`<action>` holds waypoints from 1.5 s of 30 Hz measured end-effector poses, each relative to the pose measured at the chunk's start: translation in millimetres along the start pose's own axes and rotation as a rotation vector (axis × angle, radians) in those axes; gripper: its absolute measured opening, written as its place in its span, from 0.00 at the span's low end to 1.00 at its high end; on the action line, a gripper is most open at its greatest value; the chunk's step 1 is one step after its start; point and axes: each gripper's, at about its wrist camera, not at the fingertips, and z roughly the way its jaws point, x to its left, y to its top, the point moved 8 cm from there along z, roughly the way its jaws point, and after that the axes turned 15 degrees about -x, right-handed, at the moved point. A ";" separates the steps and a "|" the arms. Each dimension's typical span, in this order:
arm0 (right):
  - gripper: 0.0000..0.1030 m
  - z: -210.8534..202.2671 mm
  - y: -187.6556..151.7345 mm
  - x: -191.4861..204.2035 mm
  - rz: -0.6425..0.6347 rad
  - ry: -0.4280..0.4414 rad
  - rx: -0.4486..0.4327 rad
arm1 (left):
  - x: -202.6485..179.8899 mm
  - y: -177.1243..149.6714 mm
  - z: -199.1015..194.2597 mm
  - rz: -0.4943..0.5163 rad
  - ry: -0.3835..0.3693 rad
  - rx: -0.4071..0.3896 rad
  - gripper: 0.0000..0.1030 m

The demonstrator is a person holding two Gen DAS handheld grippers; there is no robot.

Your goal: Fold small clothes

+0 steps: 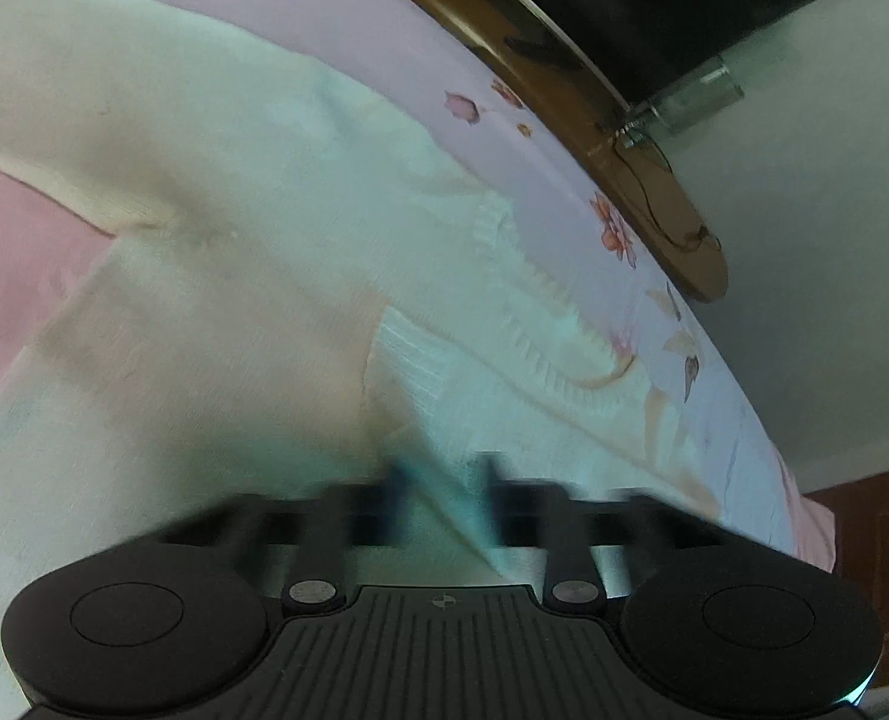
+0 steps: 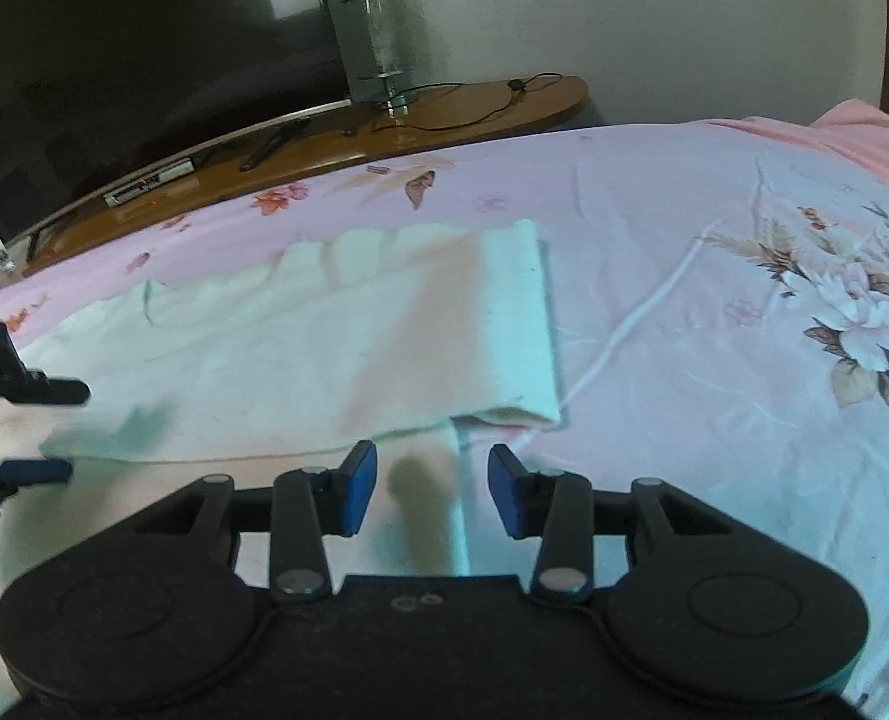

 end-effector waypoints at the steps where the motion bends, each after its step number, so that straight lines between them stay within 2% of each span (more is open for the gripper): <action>1: 0.43 -0.5 -0.3 -0.6 -0.003 -0.011 -0.003 | -0.5 -0.7 3.4 -0.005 -0.006 0.004 0.07; 4: 0.52 -2.9 0.1 -2.5 -0.011 -0.057 -0.017 | -1.6 6.3 -0.4 -0.001 -0.029 -0.035 0.04; 9: 0.57 -6.5 -1.3 -6.6 -0.023 -0.128 -0.026 | -17.7 45.5 -25.5 0.025 -0.110 -0.158 0.04; 14: 0.56 8.2 0.1 -10.5 -0.006 -0.168 -0.017 | -20.9 99.2 -45.8 0.073 -0.114 -0.270 0.04; 17: 0.52 24.4 1.3 -2.9 -0.020 -0.156 -0.007 | -8.4 121.1 -47.8 0.054 -0.094 -0.295 0.04; 19: 0.45 33.7 3.1 4.9 -0.017 -0.132 -0.003 | 1.8 130.2 -47.6 0.052 -0.074 -0.311 0.04; 20: 0.40 37.9 4.3 7.8 -0.020 -0.127 -0.009 | 11.1 130.1 -49.3 0.055 -0.063 -0.314 0.04; 22: 0.22 45.5 7.3 12.0 -0.032 -0.118 -0.022 | 23.8 128.1 -46.2 0.067 -0.038 -0.311 0.04; 24: 0.12 49.6 11.6 11.0 -0.006 -0.103 -0.029 | 41.3 119.7 -42.4 0.062 -0.003 -0.292 0.04; 28: 0.10 44.4 7.6 -3.8 0.068 -0.113 -0.037 | 64.5 91.0 -22.4 0.068 0.058 -0.223 0.04; 30: 0.08 43.9 3.8 -14.2 0.144 -0.103 -0.038 | 69.1 78.8 -17.5 0.095 0.079 -0.210 0.04; 32: 0.08 44.3 4.1 -14.6 0.145 -0.098 -0.029 | 74.2 73.7 -16.0 0.118 0.095 -0.198 0.04; 35: 0.14 37.9 3.9 -15.6 0.133 -0.081 0.003 | 78.8 78.2 -31.8 0.116 0.098 -0.199 0.04; 38: 0.21 20.6 1.9 -20.7 0.121 -0.076 0.033 | 83.1 94.2 -55.8 0.129 0.119 -0.241 0.04; 41: 0.23 4.3 15.4 -24.8 0.122 -0.078 -0.013 | 84.4 105.1 -75.7 0.154 0.128 -0.298 0.04; 45: 0.31 28.7 41.2 -12.1 0.084 -0.044 -0.031 | 62.0 100.1 -63.0 0.187 0.080 -0.265 0.04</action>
